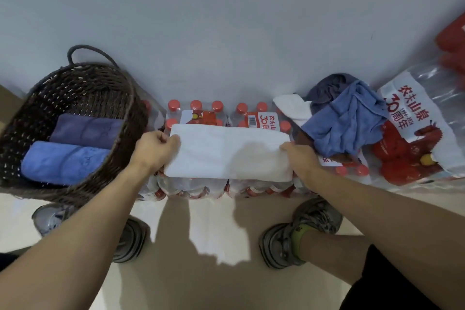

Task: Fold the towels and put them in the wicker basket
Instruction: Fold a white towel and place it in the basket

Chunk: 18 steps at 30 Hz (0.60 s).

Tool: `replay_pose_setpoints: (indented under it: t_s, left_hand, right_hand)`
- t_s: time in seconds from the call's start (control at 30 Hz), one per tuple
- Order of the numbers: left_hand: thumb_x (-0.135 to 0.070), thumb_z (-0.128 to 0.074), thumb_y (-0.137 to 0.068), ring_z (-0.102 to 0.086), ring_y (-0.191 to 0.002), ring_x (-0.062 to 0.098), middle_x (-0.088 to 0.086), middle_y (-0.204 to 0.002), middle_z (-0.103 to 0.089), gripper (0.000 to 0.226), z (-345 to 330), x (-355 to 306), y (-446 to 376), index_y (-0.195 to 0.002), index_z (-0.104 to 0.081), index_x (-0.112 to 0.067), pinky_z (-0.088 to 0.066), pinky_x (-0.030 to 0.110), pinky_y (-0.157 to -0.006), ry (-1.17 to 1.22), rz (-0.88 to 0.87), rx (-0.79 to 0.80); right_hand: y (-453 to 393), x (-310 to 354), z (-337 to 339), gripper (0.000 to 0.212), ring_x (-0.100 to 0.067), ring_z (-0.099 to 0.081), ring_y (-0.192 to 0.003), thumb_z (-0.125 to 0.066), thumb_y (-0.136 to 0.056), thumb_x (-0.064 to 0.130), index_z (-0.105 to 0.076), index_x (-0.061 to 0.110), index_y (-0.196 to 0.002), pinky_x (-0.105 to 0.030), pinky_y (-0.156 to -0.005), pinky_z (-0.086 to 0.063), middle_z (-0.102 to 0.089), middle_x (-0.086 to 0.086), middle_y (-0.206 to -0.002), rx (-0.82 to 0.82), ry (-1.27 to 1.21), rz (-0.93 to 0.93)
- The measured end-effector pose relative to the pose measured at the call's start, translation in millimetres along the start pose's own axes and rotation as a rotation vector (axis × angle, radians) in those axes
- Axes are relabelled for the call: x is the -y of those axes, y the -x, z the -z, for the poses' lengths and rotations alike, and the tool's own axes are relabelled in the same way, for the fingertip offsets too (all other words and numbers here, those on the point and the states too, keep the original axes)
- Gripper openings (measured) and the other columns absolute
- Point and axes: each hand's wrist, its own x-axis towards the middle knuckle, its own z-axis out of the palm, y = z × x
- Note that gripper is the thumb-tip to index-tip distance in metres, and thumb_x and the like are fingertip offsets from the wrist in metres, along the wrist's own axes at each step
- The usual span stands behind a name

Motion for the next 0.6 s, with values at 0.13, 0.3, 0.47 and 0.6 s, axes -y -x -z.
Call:
replay_pose_setpoints:
  t_s: [0.13, 0.3, 0.47, 0.6]
  left_hand:
    - [-0.059, -0.064, -0.08, -0.063, -0.053, 0.024, 0.008, -0.062, -0.065, 0.057, 8.5, -13.4, -14.9, -0.067, -0.063, -0.004, -0.05, 0.027, -0.045, -0.058, 0.062, 0.109]
    - [-0.034, -0.059, -0.092, -0.055, -0.067, 0.016, -0.003, -0.074, -0.059, 0.023, -2.7, -19.7, -22.0, -0.085, -0.055, -0.012, -0.039, 0.026, -0.056, -0.065, -0.031, 0.017]
    - [-0.026, -0.049, -0.097, -0.057, -0.092, 0.032, 0.01, -0.099, -0.06, 0.022, -10.6, -23.4, -21.7, -0.109, -0.051, -0.008, -0.043, 0.034, -0.078, -0.179, -0.043, -0.037]
    - [-0.027, -0.045, -0.1, -0.059, -0.098, 0.044, 0.024, -0.108, -0.063, 0.021, -15.6, -25.8, -19.0, -0.108, -0.047, -0.008, -0.048, 0.045, -0.085, -0.255, -0.055, -0.081]
  right_hand:
    - [-5.0, 10.1, 3.6, 0.045, -0.029, -0.061, -0.106, -0.063, -0.087, 0.052, -0.062, 0.014, -0.111, -0.045, -0.099, -0.049, -0.065, -0.004, -0.115, 0.049, 0.016, 0.015]
    - [-8.5, 10.4, 6.9, 0.017, -0.023, -0.059, -0.096, -0.064, -0.089, 0.017, -0.055, 0.014, -0.104, -0.036, -0.08, -0.049, -0.063, -0.005, -0.11, -0.009, 0.056, 0.225]
    - [-7.2, 2.6, 1.8, 0.023, -0.023, -0.059, -0.1, -0.065, -0.091, 0.015, -0.058, 0.011, -0.113, -0.04, -0.089, -0.052, -0.061, -0.002, -0.109, 0.057, 0.071, 0.167]
    - [-4.3, 1.8, 1.4, 0.024, -0.025, -0.058, -0.101, -0.061, -0.094, 0.025, -0.053, 0.011, -0.112, -0.041, -0.091, -0.051, -0.06, -0.005, -0.11, -0.063, 0.144, 0.231]
